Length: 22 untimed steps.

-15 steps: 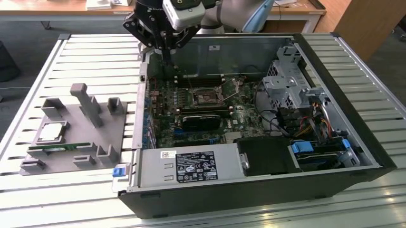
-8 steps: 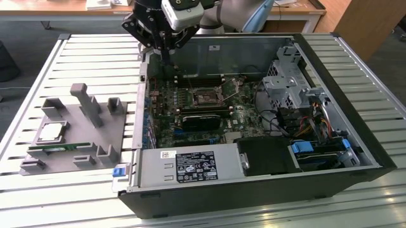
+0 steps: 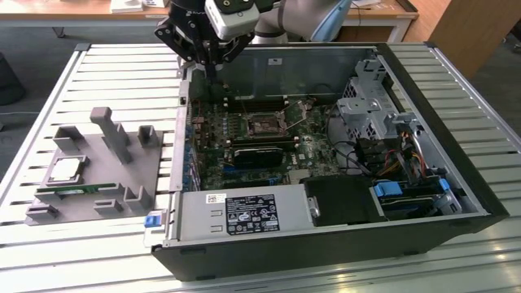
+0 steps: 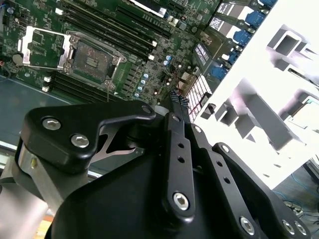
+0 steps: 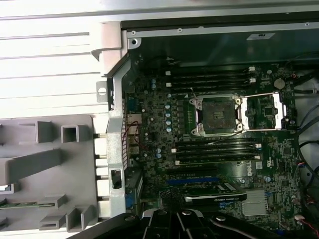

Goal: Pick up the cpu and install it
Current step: 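Reach for the cpu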

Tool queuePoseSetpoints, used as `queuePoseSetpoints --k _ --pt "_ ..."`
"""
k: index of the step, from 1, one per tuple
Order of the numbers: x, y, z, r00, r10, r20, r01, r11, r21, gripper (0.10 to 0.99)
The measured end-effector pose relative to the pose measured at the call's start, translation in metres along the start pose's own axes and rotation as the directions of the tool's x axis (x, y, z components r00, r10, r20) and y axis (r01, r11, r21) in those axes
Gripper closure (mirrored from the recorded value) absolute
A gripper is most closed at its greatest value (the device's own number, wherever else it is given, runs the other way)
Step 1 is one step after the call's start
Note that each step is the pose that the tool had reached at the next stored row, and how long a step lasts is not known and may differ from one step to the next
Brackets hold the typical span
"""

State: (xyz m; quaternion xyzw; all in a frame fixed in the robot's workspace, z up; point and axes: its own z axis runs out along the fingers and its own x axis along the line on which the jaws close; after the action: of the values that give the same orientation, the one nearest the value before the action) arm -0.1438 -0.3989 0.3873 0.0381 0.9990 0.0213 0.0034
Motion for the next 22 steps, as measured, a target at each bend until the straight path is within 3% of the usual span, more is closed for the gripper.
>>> queuePoseSetpoints --k 22 --pt "0.0077 -0.0007 0.0019 1.0000 0.000 -0.0046 0.000 1.0000 0.000 0.980"
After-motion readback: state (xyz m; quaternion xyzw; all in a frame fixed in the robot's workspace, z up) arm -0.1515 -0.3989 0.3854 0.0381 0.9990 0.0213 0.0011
